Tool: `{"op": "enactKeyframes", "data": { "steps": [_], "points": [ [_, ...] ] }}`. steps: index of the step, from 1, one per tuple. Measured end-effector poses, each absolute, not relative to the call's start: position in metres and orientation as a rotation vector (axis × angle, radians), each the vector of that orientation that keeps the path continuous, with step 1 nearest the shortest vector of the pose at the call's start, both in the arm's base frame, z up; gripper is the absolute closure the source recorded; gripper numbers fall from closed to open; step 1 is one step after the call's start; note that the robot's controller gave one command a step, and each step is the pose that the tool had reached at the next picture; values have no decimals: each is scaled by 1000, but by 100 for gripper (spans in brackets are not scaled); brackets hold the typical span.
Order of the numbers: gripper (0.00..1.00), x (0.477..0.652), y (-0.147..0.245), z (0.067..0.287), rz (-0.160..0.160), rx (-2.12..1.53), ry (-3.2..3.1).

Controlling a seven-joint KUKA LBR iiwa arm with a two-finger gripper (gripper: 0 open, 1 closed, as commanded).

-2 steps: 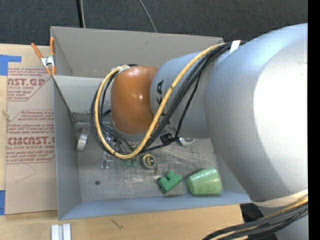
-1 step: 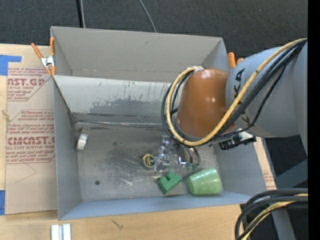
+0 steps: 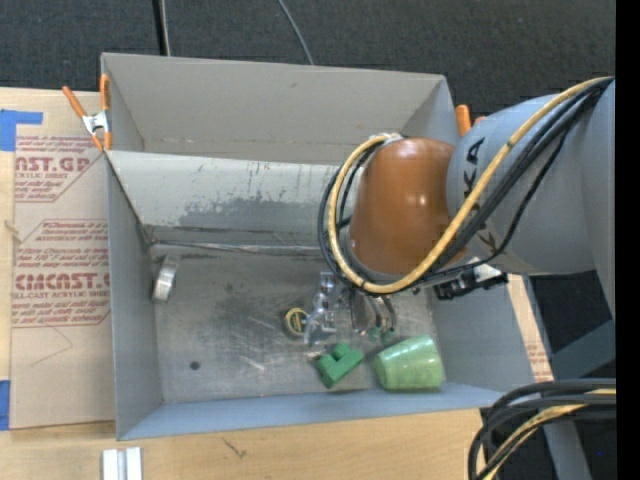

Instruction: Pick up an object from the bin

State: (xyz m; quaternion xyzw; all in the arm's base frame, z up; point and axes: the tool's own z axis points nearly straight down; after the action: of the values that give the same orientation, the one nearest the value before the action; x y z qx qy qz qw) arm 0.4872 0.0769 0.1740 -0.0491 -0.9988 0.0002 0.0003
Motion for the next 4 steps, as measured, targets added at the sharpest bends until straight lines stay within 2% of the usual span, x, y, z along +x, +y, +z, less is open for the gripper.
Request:
{"op": "enactKeyframes", "data": {
  "steps": [1, 2, 3, 4],
  "points": [
    [0, 487, 77, 174, 0, -154, -3137],
    [0, 537, 39, 71, -4, -102, -3146],
    [100, 539, 40, 76, -5, -98, -3153],
    [100, 528, 38, 189, -2, -74, -3149]
  ]
}}
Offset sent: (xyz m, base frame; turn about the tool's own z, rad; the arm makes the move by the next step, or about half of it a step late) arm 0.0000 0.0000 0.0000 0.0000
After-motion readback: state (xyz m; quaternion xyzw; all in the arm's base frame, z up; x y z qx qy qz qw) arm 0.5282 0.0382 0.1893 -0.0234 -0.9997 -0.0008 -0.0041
